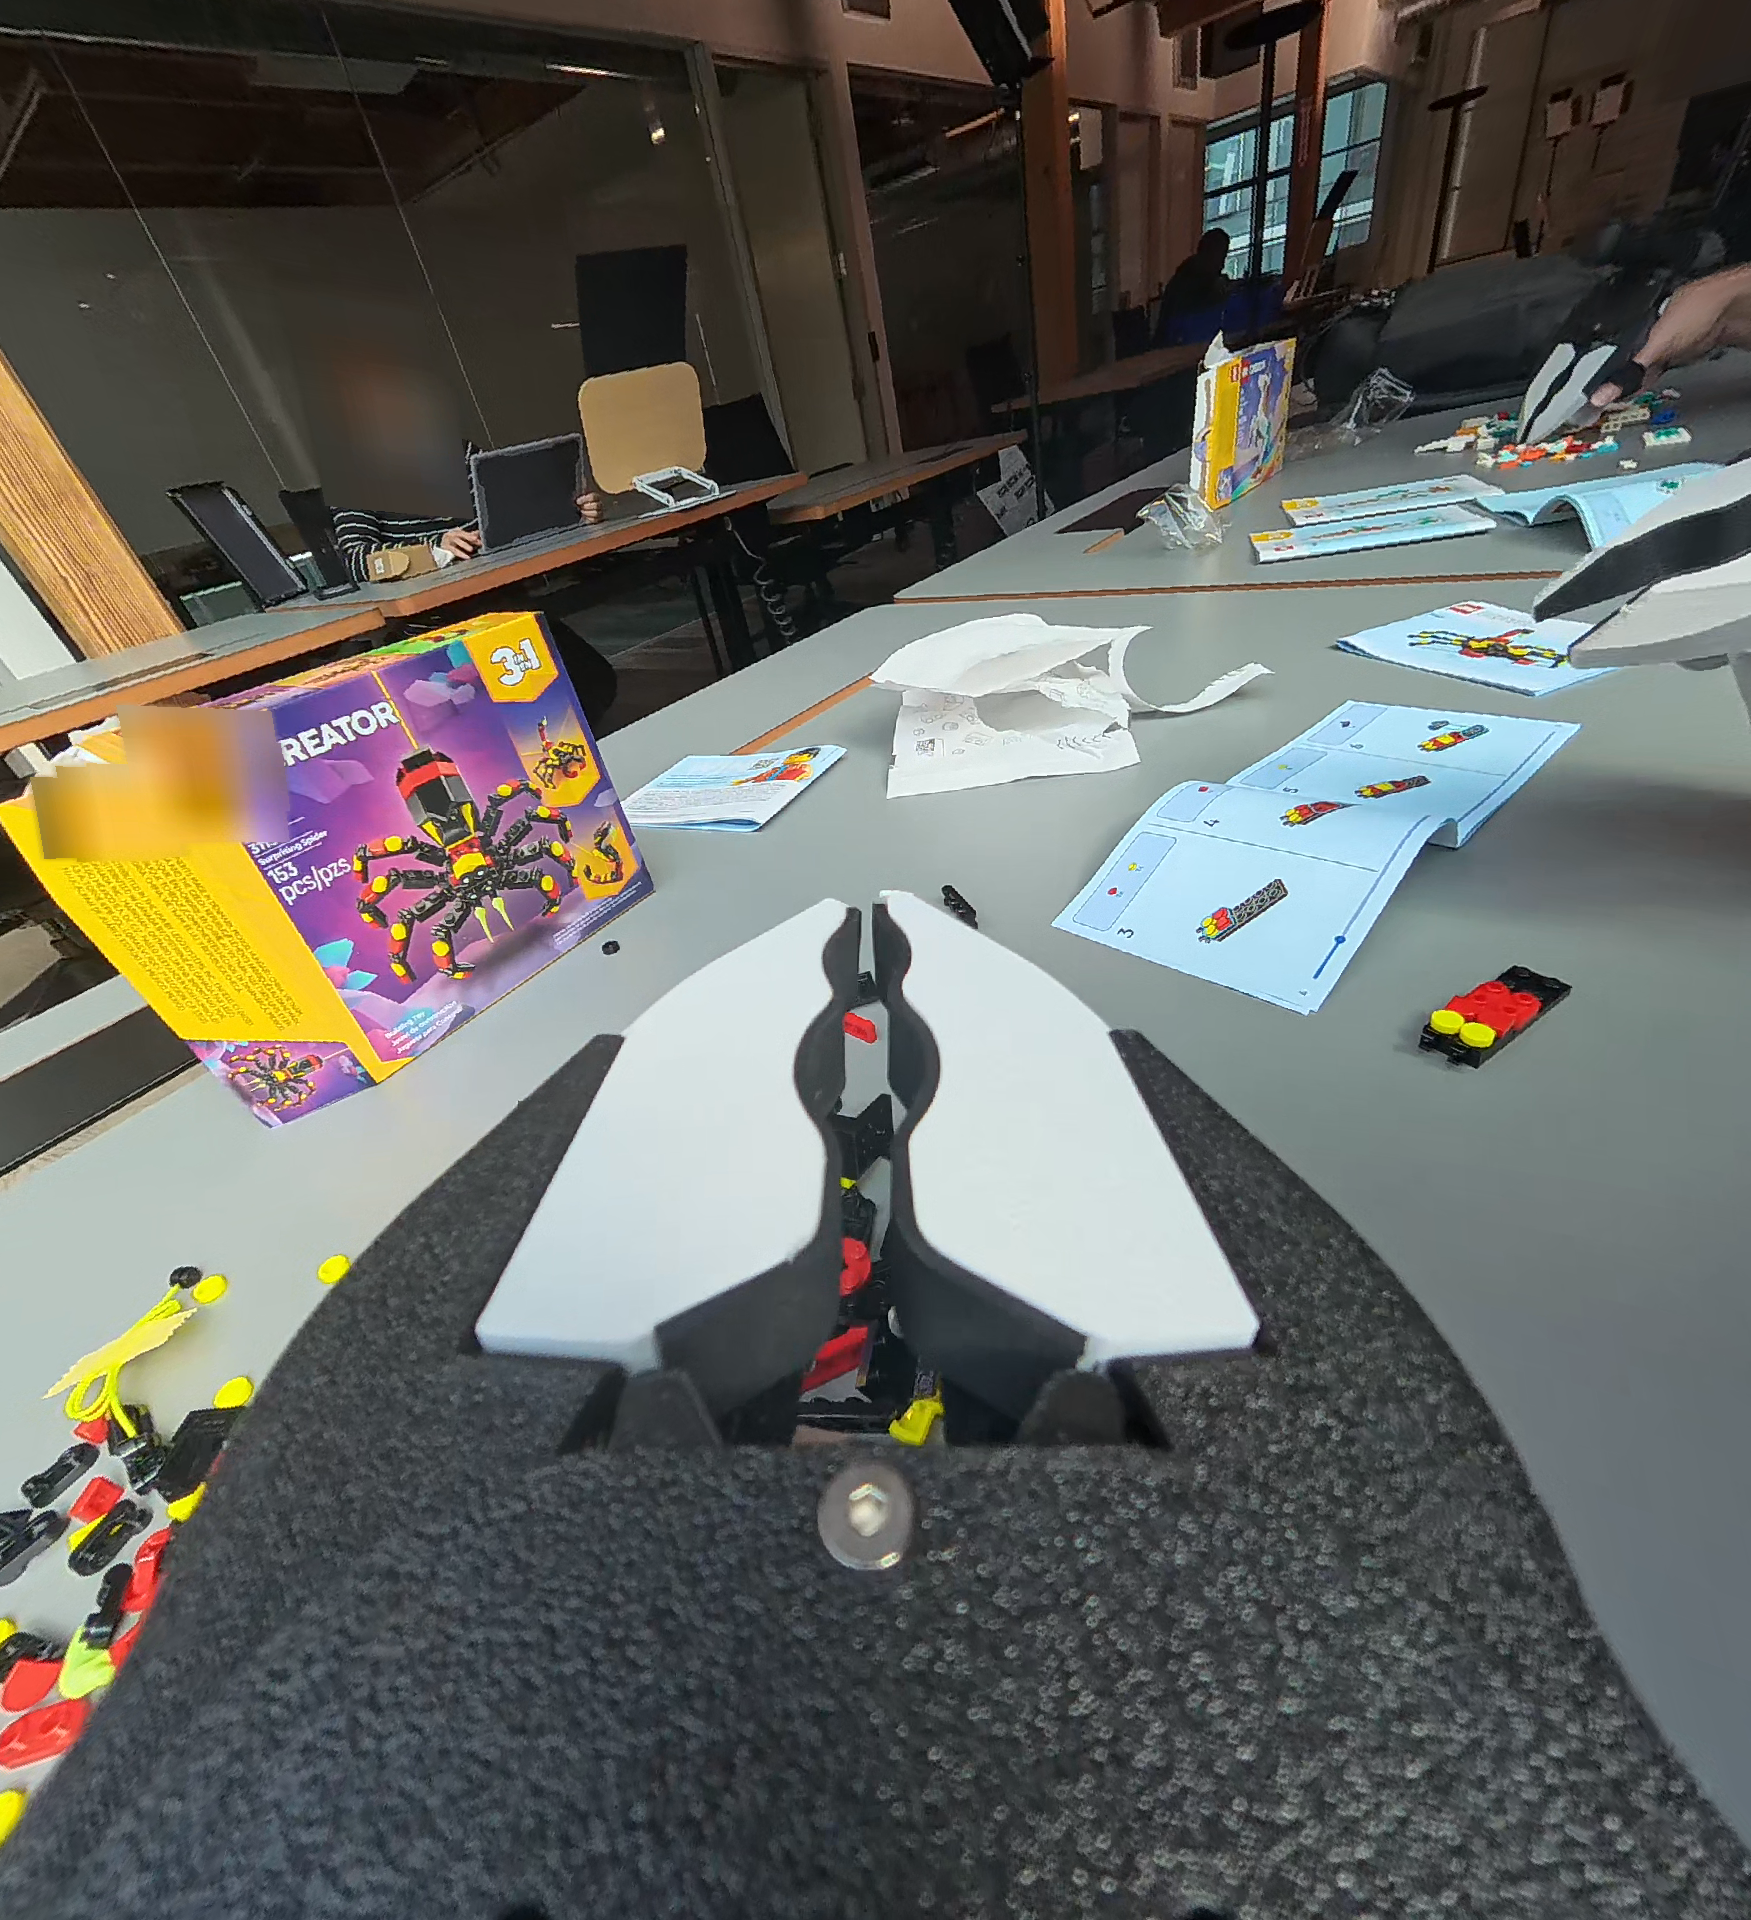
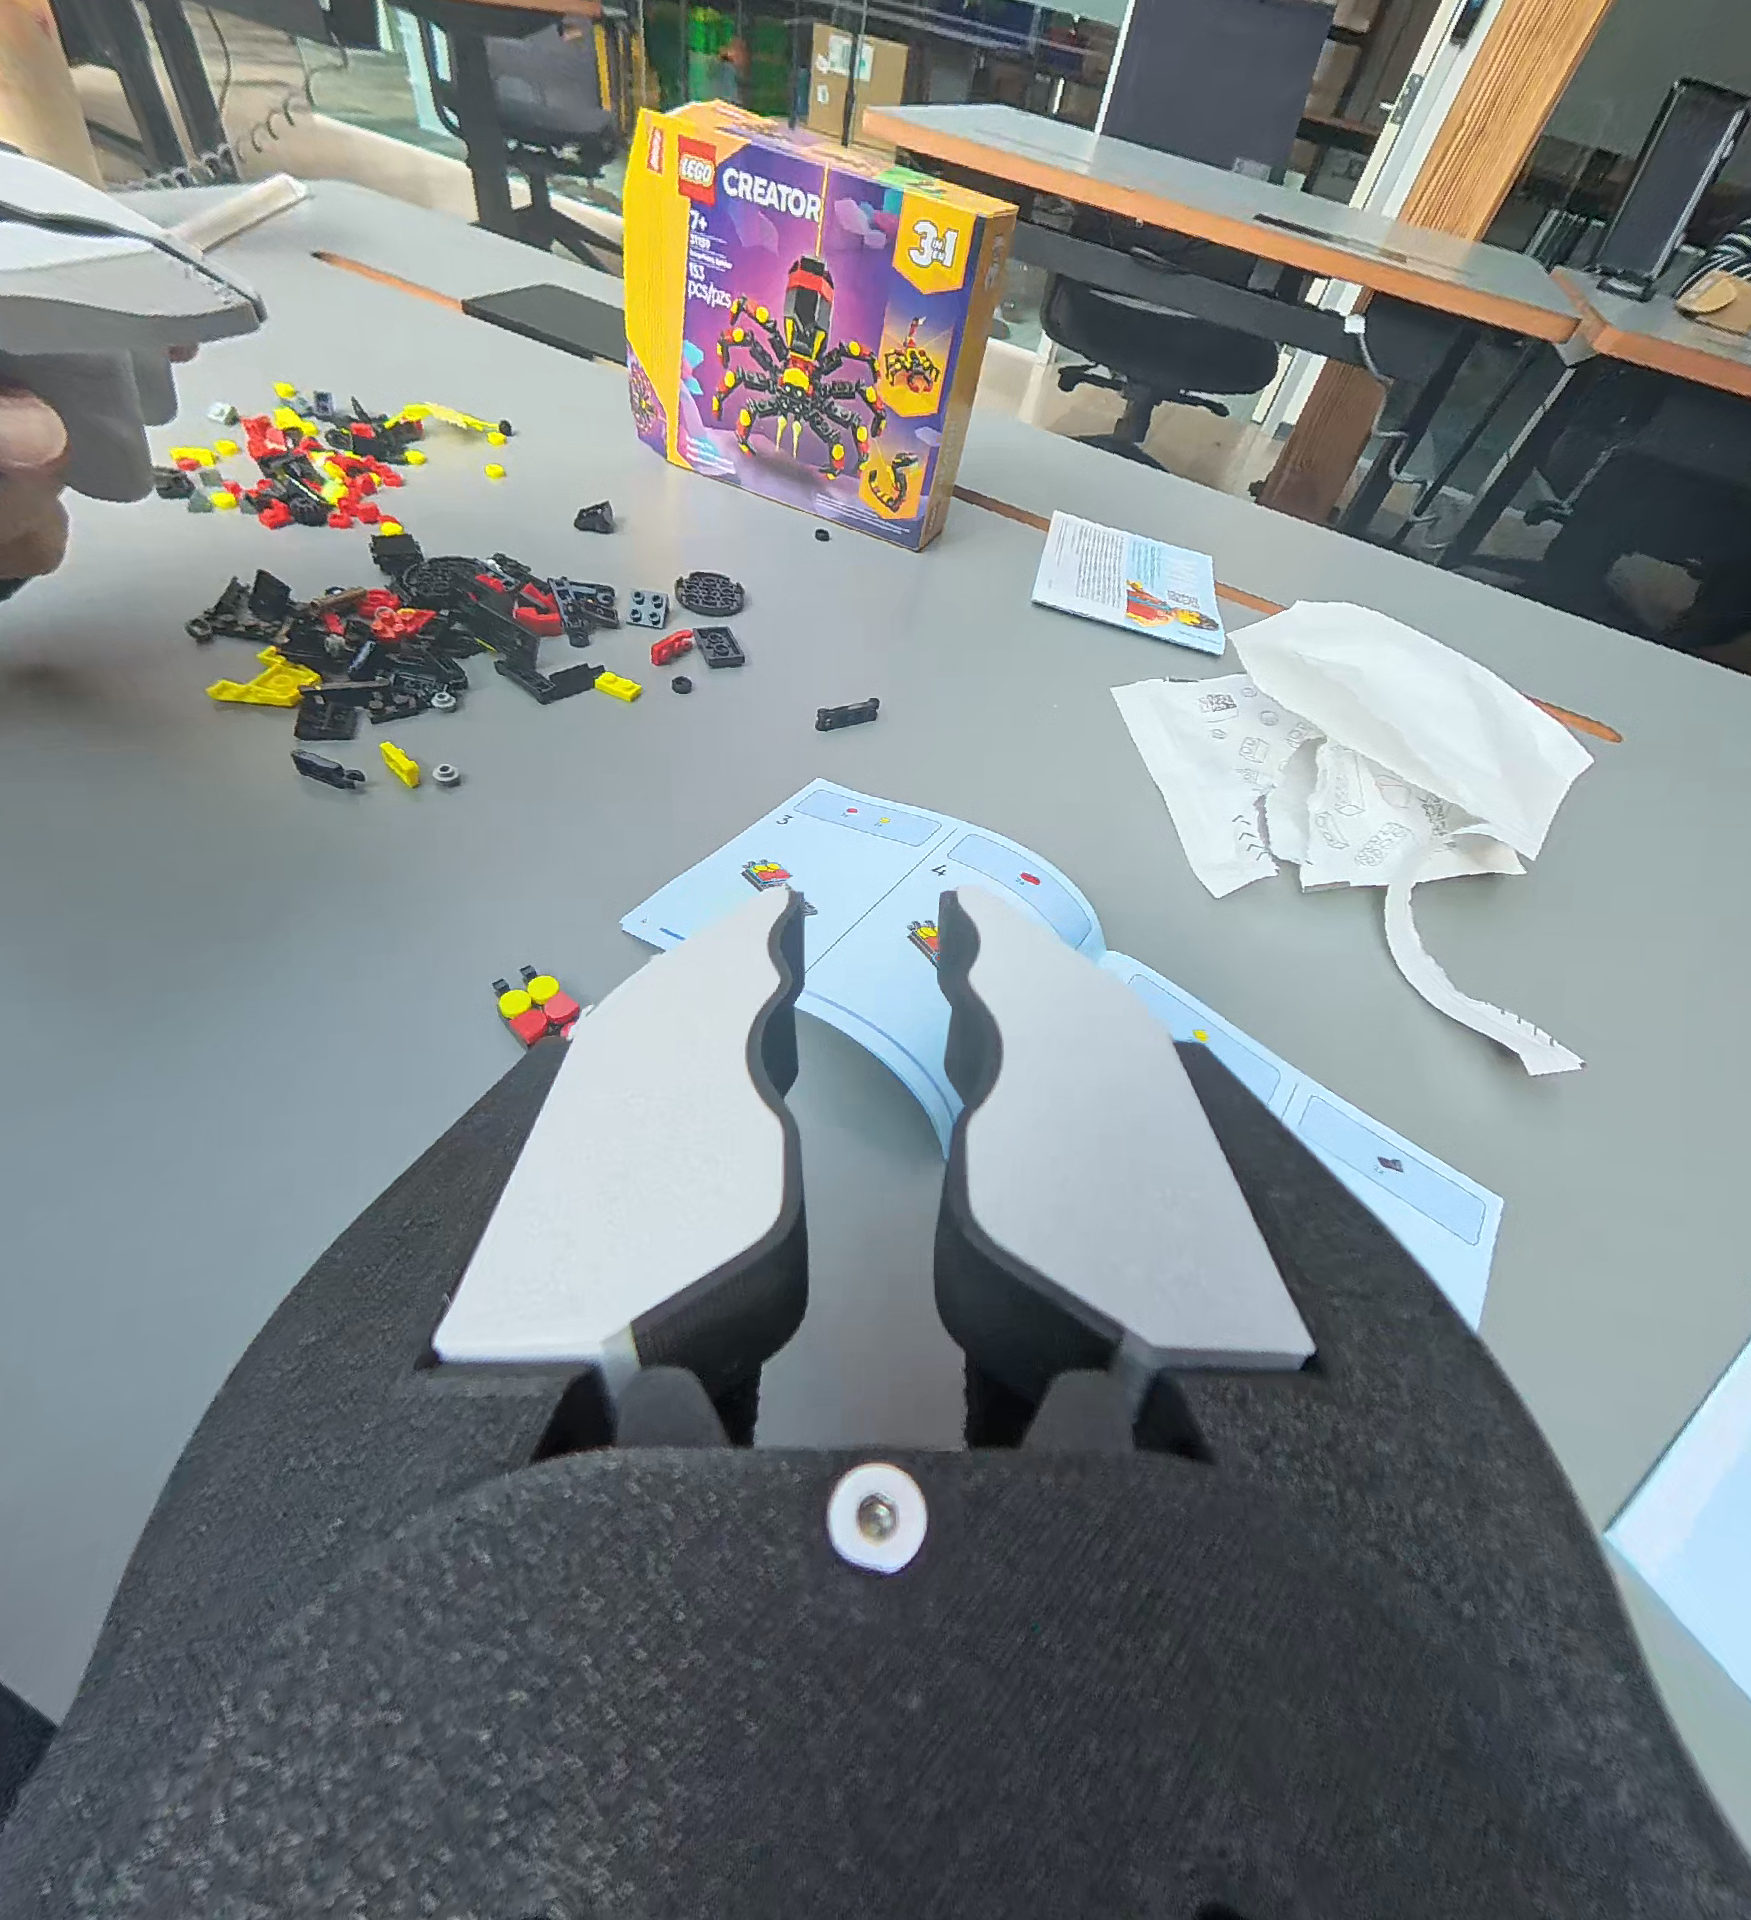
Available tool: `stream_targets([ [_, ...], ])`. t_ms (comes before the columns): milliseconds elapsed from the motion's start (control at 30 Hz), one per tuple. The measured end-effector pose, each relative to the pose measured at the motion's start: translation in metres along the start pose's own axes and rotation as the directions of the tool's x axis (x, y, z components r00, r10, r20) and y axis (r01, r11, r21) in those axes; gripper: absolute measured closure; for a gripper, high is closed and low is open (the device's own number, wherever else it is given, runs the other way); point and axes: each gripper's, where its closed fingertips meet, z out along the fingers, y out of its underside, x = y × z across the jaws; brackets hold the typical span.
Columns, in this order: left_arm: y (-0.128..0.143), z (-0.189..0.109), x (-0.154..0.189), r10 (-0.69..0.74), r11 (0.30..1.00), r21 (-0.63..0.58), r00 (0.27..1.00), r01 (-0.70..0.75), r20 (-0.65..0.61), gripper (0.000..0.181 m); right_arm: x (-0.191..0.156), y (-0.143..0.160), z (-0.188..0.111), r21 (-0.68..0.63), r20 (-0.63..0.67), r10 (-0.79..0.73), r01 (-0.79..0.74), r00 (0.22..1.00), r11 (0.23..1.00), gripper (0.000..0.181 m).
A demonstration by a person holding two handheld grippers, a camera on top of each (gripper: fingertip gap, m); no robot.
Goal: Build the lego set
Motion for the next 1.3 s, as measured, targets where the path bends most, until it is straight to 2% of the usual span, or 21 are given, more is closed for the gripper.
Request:
stream_targets([
  [100,0.007,0.002,0.005,0.028,0.999,-0.036,0.999,-0.029,-0.020,0.179,-0.016,0.009,0.004,-0.024,0.082,0.063,-0.062,0.995,0.998,0.157],
  [167,0.014,0.005,0.014,0.047,0.995,-0.087,0.997,-0.052,-0.065,0.179,-0.043,0.015,0.013,-0.059,0.186,0.115,-0.106,0.976,0.993,0.157],
  [267,0.012,0.010,0.052,-0.007,0.990,-0.140,0.972,-0.026,-0.234,0.179,-0.108,-0.002,0.030,-0.080,0.420,0.159,-0.138,0.894,0.987,0.157],
  [300,0.009,0.012,0.069,-0.036,0.987,-0.162,0.953,-0.014,-0.299,0.179,-0.118,-0.013,0.035,-0.070,0.444,0.130,-0.110,0.887,0.991,0.157],
  [333,0.006,0.016,0.081,-0.051,0.982,-0.187,0.938,-0.015,-0.342,0.177,-0.114,-0.027,0.040,-0.030,0.419,0.080,-0.074,0.905,0.997,0.156],
  [400,-0.004,0.023,0.091,-0.039,0.981,-0.191,0.926,-0.036,-0.375,0.171,-0.084,-0.052,0.041,0.043,0.316,0.010,-0.025,0.949,0.999,0.155],
  [500,-0.009,0.030,0.063,-0.050,0.975,-0.219,0.943,-0.025,-0.329,0.157,-0.023,-0.059,0.024,0.063,0.169,0.012,-0.023,0.985,0.998,0.154],
  [633,0.003,0.016,0.014,-0.091,0.965,-0.260,0.973,0.034,-0.211,0.147,0.034,-0.018,-0.012,-0.022,0.045,0.112,-0.111,0.993,0.994,0.152],
  [767,0.022,-0.002,0.005,-0.126,0.951,-0.299,0.979,0.073,-0.162,0.147,0.042,0.023,-0.031,-0.113,0.002,0.142,-0.141,0.990,0.984,0.152],
  [867,0.025,-0.010,0.017,-0.128,0.949,-0.307,0.977,0.072,-0.168,0.148,0.016,0.036,-0.023,-0.146,0.080,0.185,-0.172,0.979,0.974,0.153],
  [933,0.026,-0.013,0.032,-0.071,0.946,-0.325,0.978,0.003,-0.198,0.148,-0.033,0.029,-0.006,-0.168,0.242,0.233,-0.196,0.942,0.966,0.156],
  [967,0.025,-0.015,0.036,-0.038,0.945,-0.326,0.979,-0.029,-0.198,0.148,-0.071,0.022,0.004,-0.190,0.353,0.222,-0.163,0.909,0.968,0.155],
  [1033,0.024,-0.016,0.034,-0.018,0.947,-0.317,0.984,-0.040,-0.177,0.147,-0.147,0.001,0.020,-0.191,0.545,0.101,0.006,0.832,0.981,0.153],
  [1100,0.029,-0.018,0.017,-0.047,0.939,-0.342,0.987,-0.008,-0.152,0.146,-0.182,-0.034,0.038,-0.069,0.576,-0.068,0.132,0.815,0.989,0.153],
  [1133,0.032,-0.021,0.004,-0.057,0.931,-0.365,0.990,0.006,-0.132,0.146,-0.183,-0.051,0.048,-0.028,0.568,-0.104,0.145,0.817,0.989,0.153],
  [1200,0.033,-0.029,-0.019,-0.045,0.918,-0.397,0.996,0.010,-0.080,0.146,-0.163,-0.076,0.066,0.004,0.518,-0.110,0.126,0.848,0.992,0.153],
  [1233,0.030,-0.034,-0.023,-0.029,0.918,-0.397,0.997,-0.003,-0.074,0.147,-0.147,-0.080,0.075,-0.002,0.477,-0.112,0.129,0.872,0.992,0.153],
  [1300,0.028,-0.045,-0.023,0.017,0.913,-0.405,0.996,-0.050,-0.085,0.148,-0.119,-0.067,0.087,-0.069,0.422,-0.126,0.170,0.898,0.983,0.153],
])
